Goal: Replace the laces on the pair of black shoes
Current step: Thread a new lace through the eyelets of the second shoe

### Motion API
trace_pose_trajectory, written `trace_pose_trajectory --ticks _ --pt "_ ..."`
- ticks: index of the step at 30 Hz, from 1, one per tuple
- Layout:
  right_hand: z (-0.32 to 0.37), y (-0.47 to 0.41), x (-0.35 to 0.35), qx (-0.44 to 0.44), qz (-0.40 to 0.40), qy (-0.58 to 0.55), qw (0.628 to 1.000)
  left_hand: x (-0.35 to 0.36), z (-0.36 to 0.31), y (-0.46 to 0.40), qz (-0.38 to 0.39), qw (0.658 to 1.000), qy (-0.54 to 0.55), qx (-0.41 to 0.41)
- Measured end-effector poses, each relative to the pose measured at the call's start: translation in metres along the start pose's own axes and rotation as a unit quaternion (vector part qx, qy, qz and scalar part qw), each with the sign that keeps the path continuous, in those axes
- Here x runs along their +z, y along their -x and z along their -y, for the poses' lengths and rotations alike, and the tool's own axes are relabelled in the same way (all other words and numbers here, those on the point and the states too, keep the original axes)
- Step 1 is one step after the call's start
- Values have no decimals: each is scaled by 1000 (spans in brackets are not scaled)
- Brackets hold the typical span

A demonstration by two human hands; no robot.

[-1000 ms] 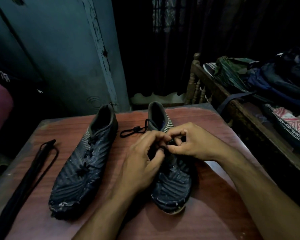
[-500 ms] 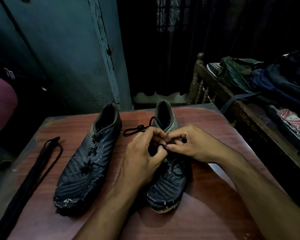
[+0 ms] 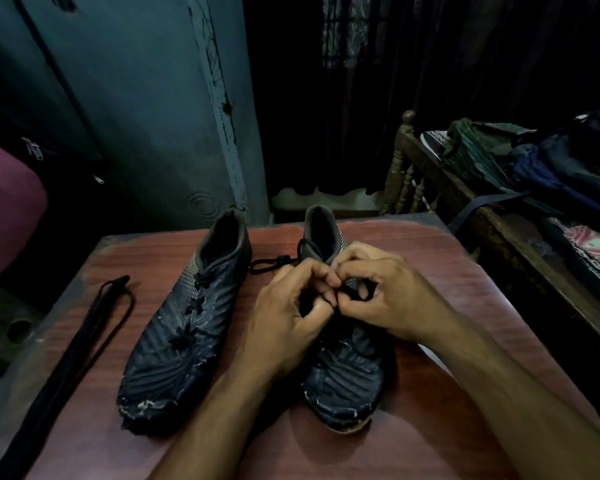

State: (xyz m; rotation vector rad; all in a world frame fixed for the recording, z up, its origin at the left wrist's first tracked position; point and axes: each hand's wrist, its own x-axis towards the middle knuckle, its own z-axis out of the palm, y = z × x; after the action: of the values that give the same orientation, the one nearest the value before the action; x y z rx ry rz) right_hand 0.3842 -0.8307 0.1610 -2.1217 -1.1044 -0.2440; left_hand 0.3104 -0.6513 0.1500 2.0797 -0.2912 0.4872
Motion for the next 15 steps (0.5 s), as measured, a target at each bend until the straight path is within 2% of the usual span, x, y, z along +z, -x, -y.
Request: trace_pose_trajectory --ticks 3,6,10,15 --pt "1 0 -3 23 19 -10 999 0 -1 -1 6 1000 19 -9" --pt "4 -1 -3 116 48 -90 988 0 0 -1 9 1000 26 -15" --pt "7 -2 -3 219 87 -188 954 2 3 -1 20 999 24 -13" --pt "9 -5 -6 237 119 -132 955 4 3 0 47 997 63 -17"
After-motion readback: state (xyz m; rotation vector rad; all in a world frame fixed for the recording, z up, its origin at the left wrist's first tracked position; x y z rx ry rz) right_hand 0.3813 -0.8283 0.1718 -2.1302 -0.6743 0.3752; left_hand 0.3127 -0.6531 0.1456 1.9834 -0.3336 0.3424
